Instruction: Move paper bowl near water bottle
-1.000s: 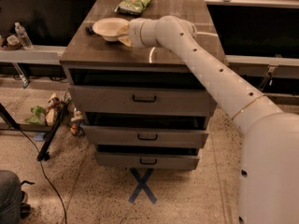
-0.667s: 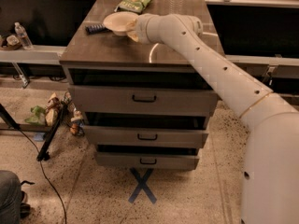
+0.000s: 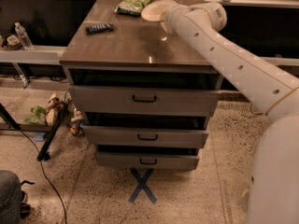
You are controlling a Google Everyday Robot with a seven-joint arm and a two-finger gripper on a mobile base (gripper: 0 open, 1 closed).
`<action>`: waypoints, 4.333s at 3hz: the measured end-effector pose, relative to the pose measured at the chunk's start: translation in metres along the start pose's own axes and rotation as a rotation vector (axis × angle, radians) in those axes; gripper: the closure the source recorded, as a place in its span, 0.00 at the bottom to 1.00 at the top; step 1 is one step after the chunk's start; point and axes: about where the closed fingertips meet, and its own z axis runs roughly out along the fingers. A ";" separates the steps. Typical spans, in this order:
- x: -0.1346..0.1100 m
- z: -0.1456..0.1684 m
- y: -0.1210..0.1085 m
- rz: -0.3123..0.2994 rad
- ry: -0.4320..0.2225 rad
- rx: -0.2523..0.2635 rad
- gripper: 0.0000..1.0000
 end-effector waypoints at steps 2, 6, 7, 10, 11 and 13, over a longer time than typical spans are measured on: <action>0.014 0.005 0.008 0.050 0.041 -0.004 1.00; 0.048 0.026 0.028 0.102 0.102 -0.050 0.85; 0.054 0.031 0.033 0.119 0.116 -0.059 0.61; 0.078 0.003 0.033 0.160 0.178 -0.059 0.00; 0.112 -0.048 0.019 0.161 0.282 -0.039 0.00; 0.177 -0.170 -0.027 0.186 0.526 0.134 0.00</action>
Offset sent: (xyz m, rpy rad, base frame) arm 0.0135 -0.0241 -0.0098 0.0416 0.0094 -0.0847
